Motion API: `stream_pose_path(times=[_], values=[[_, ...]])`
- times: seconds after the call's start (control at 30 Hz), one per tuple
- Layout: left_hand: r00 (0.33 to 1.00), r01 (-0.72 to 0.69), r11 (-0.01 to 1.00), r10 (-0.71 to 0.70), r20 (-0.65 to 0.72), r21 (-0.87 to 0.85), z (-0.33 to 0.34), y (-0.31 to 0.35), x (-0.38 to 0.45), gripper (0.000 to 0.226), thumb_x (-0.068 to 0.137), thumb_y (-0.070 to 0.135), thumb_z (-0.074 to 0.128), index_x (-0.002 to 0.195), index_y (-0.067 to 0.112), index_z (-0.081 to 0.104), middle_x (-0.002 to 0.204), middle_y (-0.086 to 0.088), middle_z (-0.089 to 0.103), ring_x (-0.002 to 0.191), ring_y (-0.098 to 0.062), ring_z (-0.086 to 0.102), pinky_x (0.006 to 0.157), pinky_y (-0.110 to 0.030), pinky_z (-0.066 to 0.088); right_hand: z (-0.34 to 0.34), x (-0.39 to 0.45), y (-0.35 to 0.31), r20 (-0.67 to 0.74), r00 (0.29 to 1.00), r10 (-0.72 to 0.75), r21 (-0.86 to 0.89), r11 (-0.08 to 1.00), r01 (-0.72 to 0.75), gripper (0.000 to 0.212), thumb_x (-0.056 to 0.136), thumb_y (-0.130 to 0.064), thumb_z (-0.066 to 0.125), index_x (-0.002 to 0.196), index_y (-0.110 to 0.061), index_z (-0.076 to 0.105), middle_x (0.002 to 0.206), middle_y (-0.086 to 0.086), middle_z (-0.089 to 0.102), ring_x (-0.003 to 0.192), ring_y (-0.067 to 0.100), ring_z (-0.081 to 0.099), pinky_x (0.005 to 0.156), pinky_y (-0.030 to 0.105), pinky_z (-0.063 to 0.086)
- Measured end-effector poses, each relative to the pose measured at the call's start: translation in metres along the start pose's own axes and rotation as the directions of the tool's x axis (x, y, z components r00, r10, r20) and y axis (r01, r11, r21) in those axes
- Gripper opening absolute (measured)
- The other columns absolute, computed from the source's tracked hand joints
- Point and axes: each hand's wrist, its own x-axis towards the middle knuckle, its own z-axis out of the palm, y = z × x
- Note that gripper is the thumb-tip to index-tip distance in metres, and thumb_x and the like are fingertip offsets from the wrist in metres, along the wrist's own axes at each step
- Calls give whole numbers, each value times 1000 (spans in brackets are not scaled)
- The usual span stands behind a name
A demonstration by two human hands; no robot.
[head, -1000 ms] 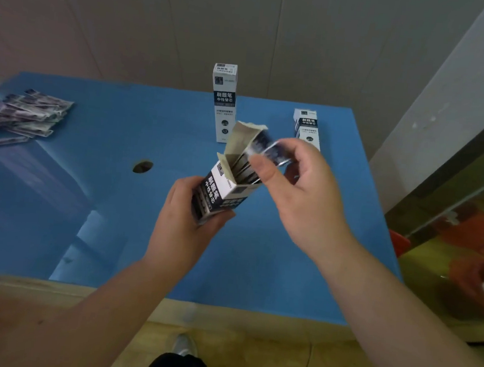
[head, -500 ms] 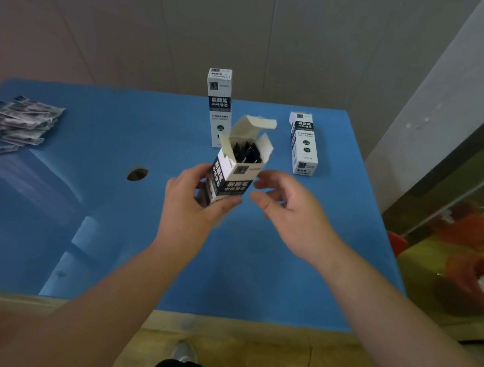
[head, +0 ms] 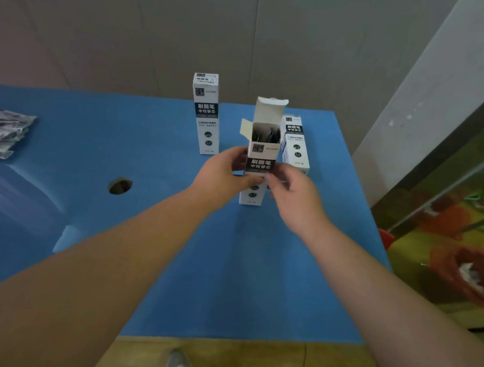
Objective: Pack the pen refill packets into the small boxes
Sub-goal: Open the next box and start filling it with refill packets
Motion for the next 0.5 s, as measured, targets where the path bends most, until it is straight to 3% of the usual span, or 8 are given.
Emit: stream_pose_path(times=[0.23,0.4,0.5], values=[[999,18,1000,-18,37,4,-3,-5,-4,44,79,18,85,118,29,69,106,22,74,103,11,65,94,-19,48,2,-10,4,-21,999,-24,1,1000,24,16,100,-29,59,114,-32,65,102,-22,67,93,1,67,87,40,58],[999,39,999,-40,32,19,1,-8,-5,47,79,21,86,122,29,67,110,20,73,108,5,65,99,-26,50,1,-16,6,28,1000,14,-13,1000,-14,21,102,-27,55,121,-32,62,105,-24,65,95,1,66,90,39,57],[990,129,989,-133,48,75,4,-15,-10,70,76,29,88,138,27,56,130,13,65,122,-6,59,104,-33,49,-2,-22,11,55,997,45,-103,994,-40,28,103,-27,54,130,-27,57,123,-13,64,105,10,65,86,32,54]])
